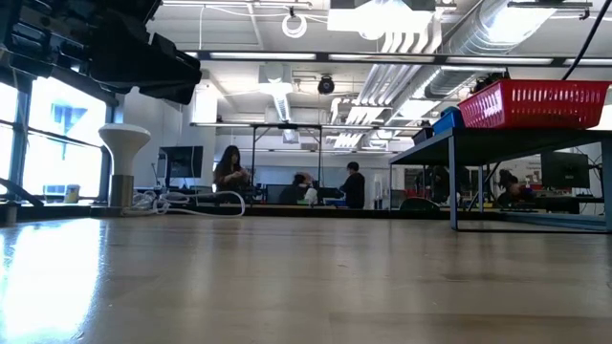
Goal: Pick & Place Office Desk Supplies
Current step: Put the crayon box into the red bin on the shelf
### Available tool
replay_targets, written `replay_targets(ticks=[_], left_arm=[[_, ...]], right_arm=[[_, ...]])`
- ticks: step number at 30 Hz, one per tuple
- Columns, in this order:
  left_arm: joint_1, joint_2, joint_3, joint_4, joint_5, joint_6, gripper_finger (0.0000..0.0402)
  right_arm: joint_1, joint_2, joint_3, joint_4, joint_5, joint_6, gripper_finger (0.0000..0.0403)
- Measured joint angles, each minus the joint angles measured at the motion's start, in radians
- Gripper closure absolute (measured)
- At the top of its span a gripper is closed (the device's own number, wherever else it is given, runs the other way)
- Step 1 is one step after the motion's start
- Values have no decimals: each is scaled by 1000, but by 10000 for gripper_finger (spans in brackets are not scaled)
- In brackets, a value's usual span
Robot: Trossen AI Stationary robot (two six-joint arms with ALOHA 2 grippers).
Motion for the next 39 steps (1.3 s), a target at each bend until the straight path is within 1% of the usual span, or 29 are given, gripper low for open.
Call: replay_targets(ticks=[3, 9, 20, 23, 28, 31, 34, 39], left_arm=[[0, 0, 0, 0, 0, 0, 372], [2, 0, 0, 0, 0, 13, 372], [32, 0, 0, 0, 3, 15, 372], [32, 0, 0, 0, 3, 15, 372], [32, 0, 0, 0, 3, 10, 372], [32, 0, 0, 0, 3, 3, 372], [32, 0, 0, 0, 3, 3, 372], [32, 0, 0, 0, 28, 0, 372]], right_arm=[[-18, 1, 0, 19, 5, -48, 197], [-45, -2, 11, 33, 69, -107, 197], [-54, -3, 10, 16, 64, -138, 201], [-59, -2, 9, 6, 63, -166, 219], [-63, -3, 9, -17, 64, -184, 275], [-63, -3, 9, -33, 56, -181, 300], [-63, -3, 9, -40, 58, -180, 310], [-63, -2, 9, -43, 61, -156, 306]])
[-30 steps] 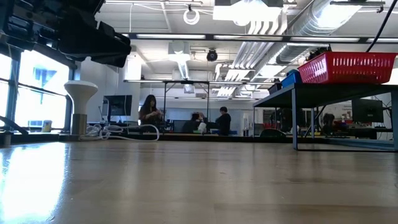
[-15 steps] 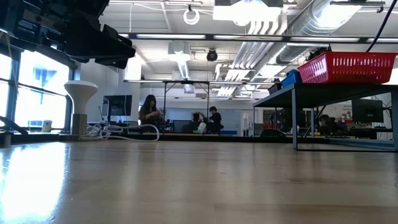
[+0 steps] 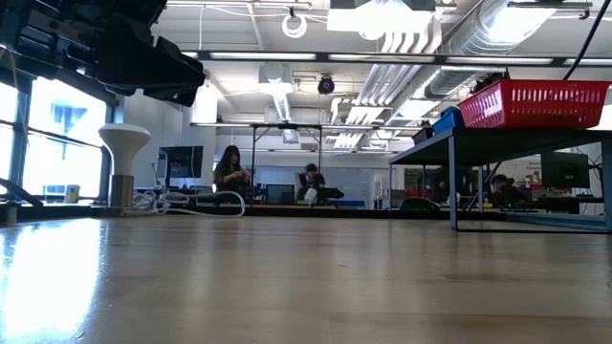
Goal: Pick & Place Office Desk Supplies
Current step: Put the crayon box into the red bin on the shelf
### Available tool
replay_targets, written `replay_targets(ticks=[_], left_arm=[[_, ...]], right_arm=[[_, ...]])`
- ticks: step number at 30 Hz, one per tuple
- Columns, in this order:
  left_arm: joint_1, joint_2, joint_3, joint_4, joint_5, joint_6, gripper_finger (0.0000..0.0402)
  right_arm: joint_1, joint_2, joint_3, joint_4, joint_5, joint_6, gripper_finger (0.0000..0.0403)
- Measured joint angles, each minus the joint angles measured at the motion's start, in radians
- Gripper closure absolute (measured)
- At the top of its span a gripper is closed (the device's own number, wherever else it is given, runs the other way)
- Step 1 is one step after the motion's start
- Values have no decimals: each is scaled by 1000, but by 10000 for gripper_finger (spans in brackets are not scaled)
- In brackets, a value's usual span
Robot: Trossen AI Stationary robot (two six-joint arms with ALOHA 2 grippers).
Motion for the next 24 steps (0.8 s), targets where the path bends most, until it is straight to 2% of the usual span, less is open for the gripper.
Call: replay_targets(ticks=[14, 20, 24], left_arm=[[0, 0, 0, 0, 3, 0, 372], [0, 0, 0, 0, 4, 0, 372], [0, 0, 0, -1, 4, 0, 372]], right_arm=[[13, 3, -12, -22, 30, 179, 286], [10, 35, -12, -35, -59, 182, 322], [11, 40, -12, -37, -76, 180, 358]])
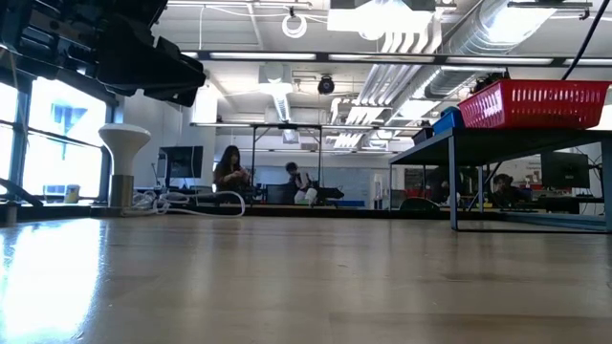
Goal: Pick & Place Office Desk Supplies
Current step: Put the crayon box into the red bin on the shelf
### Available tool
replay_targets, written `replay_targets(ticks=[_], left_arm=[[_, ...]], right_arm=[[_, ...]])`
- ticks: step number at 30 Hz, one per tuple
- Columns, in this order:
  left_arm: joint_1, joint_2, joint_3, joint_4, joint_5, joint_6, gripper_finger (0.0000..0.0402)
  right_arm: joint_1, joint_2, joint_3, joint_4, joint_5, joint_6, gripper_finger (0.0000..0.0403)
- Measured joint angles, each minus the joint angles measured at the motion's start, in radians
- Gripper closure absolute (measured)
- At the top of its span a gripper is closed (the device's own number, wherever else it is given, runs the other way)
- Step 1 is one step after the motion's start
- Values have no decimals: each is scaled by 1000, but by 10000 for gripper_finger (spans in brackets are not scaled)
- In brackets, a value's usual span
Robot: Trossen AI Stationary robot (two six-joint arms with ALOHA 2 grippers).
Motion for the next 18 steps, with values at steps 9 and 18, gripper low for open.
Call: replay_targets(ticks=[9, 18], left_arm=[[0, 0, 0, 0, 0, 0, 372], [0, 0, 0, 0, 0, 0, 372]], right_arm=[[2, -1, 33, -60, 4, -56, 393], [-4, -65, 273, -391, 296, -150, 401]])
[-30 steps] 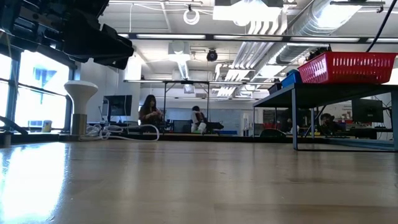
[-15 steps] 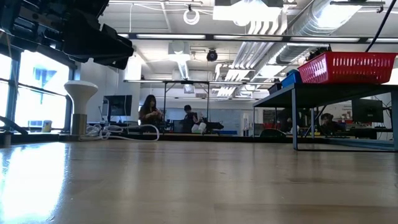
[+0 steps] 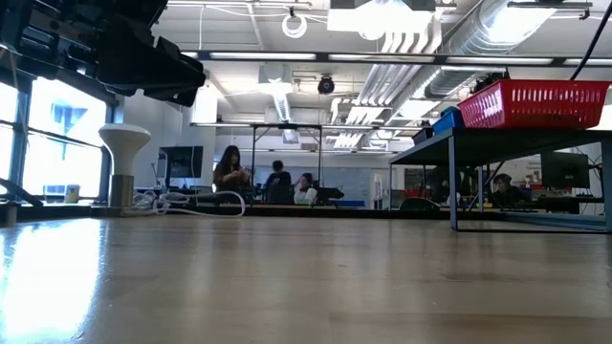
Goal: Pick & Place Office Desk Supplies
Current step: Put the crayon box into the red bin on the shelf
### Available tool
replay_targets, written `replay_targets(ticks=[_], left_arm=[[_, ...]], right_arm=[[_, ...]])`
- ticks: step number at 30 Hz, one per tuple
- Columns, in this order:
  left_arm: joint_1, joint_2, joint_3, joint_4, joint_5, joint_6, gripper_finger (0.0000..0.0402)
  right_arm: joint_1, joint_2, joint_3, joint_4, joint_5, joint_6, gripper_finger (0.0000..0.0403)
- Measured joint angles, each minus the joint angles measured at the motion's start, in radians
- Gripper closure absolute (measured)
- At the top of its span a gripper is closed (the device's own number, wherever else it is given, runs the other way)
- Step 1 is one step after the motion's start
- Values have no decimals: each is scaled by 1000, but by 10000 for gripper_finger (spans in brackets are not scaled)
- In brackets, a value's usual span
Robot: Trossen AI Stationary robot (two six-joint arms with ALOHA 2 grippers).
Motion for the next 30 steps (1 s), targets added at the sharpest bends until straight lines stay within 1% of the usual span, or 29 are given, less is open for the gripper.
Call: replay_targets(ticks=[2, 5, 9, 13, 16, 17, 19, 20, 26, 30], left_arm=[[0, 0, 0, 0, 0, 0, 372], [0, 0, 0, 0, 0, 0, 372], [0, 0, 0, 0, 0, 0, 372], [0, 0, 0, 0, 0, 0, 372], [0, 0, 0, 0, 0, 0, 372], [0, 0, 0, 0, 0, 0, 372], [0, 0, 0, 0, 0, 0, 372], [0, 0, 0, 0, -1, 0, 372], [0, 0, 0, -15, -1, 0, 372], [0, 0, 0, -18, -1, 0, 372]], right_arm=[[-6, -8, 56, -52, 79, -40, 401], [-21, -25, 138, -83, 235, -145, 401], [-49, -32, 244, -138, 433, -450, 401], [-92, -32, 334, -233, 580, -757, 401], [-128, -32, 400, -390, 686, -896, 401], [-141, -35, 412, -401, 718, -935, 401], [-171, -70, 407, -390, 739, -1081, 401], [-175, -93, 407, -393, 761, -1114, 401], [-239, -272, 390, -395, 799, -1216, 400], [-274, -396, 361, -395, 794, -1274, 400]])
